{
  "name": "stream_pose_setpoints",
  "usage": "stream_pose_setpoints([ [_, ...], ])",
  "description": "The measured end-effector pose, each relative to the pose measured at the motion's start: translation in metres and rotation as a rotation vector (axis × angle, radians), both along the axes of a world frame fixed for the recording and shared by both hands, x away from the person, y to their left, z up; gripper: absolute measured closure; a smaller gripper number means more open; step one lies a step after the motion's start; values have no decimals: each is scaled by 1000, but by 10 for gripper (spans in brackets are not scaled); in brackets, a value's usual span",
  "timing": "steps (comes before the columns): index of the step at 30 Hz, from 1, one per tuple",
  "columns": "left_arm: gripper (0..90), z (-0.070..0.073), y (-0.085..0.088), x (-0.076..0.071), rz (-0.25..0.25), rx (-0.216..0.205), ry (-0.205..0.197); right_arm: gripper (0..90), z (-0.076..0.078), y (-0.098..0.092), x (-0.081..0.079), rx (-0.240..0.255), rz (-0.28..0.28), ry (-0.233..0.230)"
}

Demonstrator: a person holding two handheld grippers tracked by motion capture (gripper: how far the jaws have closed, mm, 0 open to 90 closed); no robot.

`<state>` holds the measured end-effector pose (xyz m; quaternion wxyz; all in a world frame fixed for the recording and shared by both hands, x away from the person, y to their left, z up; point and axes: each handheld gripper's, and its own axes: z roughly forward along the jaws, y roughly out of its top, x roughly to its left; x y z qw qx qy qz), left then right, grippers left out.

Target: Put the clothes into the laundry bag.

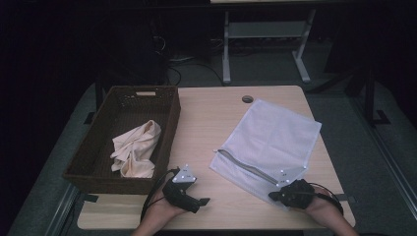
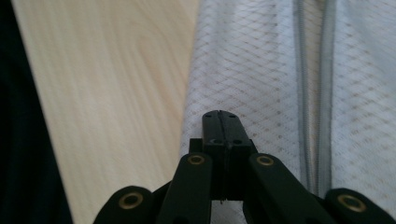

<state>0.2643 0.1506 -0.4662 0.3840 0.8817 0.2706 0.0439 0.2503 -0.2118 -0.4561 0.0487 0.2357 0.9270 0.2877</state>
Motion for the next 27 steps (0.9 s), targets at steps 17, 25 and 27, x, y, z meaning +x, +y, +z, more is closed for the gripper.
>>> stream_pose_setpoints([
  [17, 121, -3, -3, -2, -28, 29, -16, 746, -3, 18, -6, 51, 57, -8],
  [25, 122, -4, -2, -2, -32, 28, -13, 376, 4, 12, -8, 134, -31, -67],
  [27, 122, -3, -2, -2, -33, 28, -15, 311, 5, 7, -8, 155, -66, -79],
])
